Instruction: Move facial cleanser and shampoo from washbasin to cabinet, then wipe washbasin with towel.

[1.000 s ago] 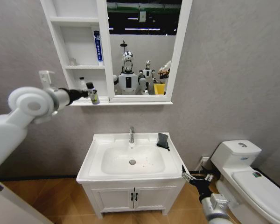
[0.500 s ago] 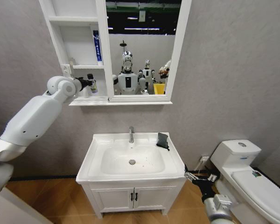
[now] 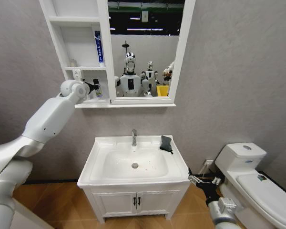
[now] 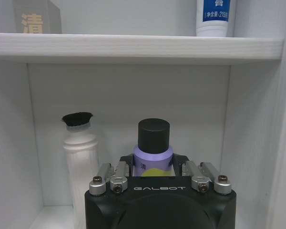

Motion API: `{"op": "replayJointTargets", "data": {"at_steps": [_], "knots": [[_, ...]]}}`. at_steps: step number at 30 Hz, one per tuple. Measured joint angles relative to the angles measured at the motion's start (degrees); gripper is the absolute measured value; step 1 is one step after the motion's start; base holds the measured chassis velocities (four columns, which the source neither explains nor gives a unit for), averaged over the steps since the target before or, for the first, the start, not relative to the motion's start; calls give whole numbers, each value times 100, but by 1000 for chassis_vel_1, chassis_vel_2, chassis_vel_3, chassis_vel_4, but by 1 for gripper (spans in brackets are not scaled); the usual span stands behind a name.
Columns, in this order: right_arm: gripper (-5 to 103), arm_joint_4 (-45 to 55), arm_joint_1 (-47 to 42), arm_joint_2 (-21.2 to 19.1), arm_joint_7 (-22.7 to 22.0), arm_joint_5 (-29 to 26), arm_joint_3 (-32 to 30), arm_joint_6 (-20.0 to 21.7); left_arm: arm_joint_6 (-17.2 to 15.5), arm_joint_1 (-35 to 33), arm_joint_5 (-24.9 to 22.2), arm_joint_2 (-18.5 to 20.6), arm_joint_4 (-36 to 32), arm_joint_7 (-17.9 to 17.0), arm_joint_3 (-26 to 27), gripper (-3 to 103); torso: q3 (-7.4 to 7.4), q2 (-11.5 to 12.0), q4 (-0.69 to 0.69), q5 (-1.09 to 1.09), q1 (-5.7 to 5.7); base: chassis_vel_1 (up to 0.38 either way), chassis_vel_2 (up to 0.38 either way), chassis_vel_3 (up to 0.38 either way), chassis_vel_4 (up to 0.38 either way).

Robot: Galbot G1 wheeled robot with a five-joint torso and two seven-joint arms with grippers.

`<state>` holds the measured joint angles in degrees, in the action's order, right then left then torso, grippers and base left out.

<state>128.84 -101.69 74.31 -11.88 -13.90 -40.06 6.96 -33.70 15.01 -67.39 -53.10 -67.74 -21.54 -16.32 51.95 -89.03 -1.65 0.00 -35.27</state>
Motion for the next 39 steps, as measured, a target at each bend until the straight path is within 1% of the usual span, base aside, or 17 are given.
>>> {"op": "replayJointTargets", "data": {"at_steps": [3, 12, 14, 17, 20, 24, 27, 28, 30, 31, 32, 33, 34, 35, 37, 38, 39], "knots": [[100, 10, -1, -9, -2, -6, 0, -2, 15, -10, 104, -34, 55, 17, 1, 40, 0, 0, -1, 0, 0, 0, 0, 0, 0], [100, 34, 9, -48, -16, -30, -7, -1, 59, -98, 202, -62, 35, 38, -16, 72, -1, 0, -2, 0, 0, 0, 0, 0, 0], [100, 52, -32, -28, -15, -24, -9, -1, 106, -103, 260, -52, 29, 43, -17, 84, 0, -1, -2, 0, 0, 0, 0, 0, 0], [100, 56, -49, -18, -14, -11, -5, -1, 111, -102, 255, -25, -31, 9, 18, 89, 0, -1, -3, 0, 0, 0, 0, 0, 0], [100, 109, -50, -2, -3, 16, 8, -1, 90, -119, 215, 153, -333, -28, 109, 99, 0, 0, -2, 0, 0, 0, 0, 0, 0], [100, 171, -55, 31, 1, 18, 29, 1, 19, -304, 24, 498, -1054, -163, 275, 100, 0, 0, -2, 0, -1, 0, 0, 0, 0], [100, 212, -52, 81, -25, 13, 34, 6, -30, -1104, -560, 1273, -2527, -626, 951, 100, -1, -1, -1, 1, 0, 0, 0, 0, 0], [100, 212, -52, 81, -25, 13, 34, 6, -30, -1104, -560, 1273, -2527, -626, 951, 100, -1, -1, -1, 1, 0, 0, 0, 0, 0], [100, 233, -71, 110, -26, 13, 52, 0, -94, -2182, -887, 1862, -3741, -865, 1650, 100, -1, -1, 1, -3, 0, 0, 0, 0, 0], [100, 233, -71, 110, -26, 13, 52, 0, -94, -2182, -887, 1862, -3741, -865, 1650, 100, -1, -1, 1, -3, 0, 0, 0, 0, 0], [100, 244, -75, 123, -26, 13, 76, -10, -38, -2798, -917, 2193, -4289, -987, 1932, 100, -2, -1, 1, -4, 1, 0, 0, 0, 0], [100, 244, -75, 123, -26, 13, 76, -10, -38, -2798, -917, 2193, -4289, -987, 1932, 100, -2, -1, 1, -4, 1, 0, 0, 0, 0], [100, 280, -75, 140, -27, 23, 92, -52, 159, -3639, -857, 2548, -4846, -1136, 2371, 100, -2, -1, 1, 1, 1, 0, 0, 0, 0], [100, 280, -75, 140, -27, 23, 92, -52, 159, -3639, -857, 2548, -4846, -1136, 2371, 100, -2, -1, 1, 1, 1, 0, 0, 0, 0], [100, 400, -157, 237, -67, 92, 48, -165, 323, -5042, -692, 2635, -5539, -1412, 3105, 100, -2, -1, 4, -1, 2, 0, 0, 0, 0], [100, 400, -157, 237, -67, 92, 48, -165, 323, -5042, -692, 2635, -5539, -1412, 3105, 100, -2, -1, 4, -1, 2, 0, 0, 0, 0], [100, 477, -209, 288, -106, 109, 8, -179, 373, -5548, -570, 2494, -5816, -1589, 3335, 100, -2, -1, -3, -3, 2, 0, 0, 0, 0]]}}
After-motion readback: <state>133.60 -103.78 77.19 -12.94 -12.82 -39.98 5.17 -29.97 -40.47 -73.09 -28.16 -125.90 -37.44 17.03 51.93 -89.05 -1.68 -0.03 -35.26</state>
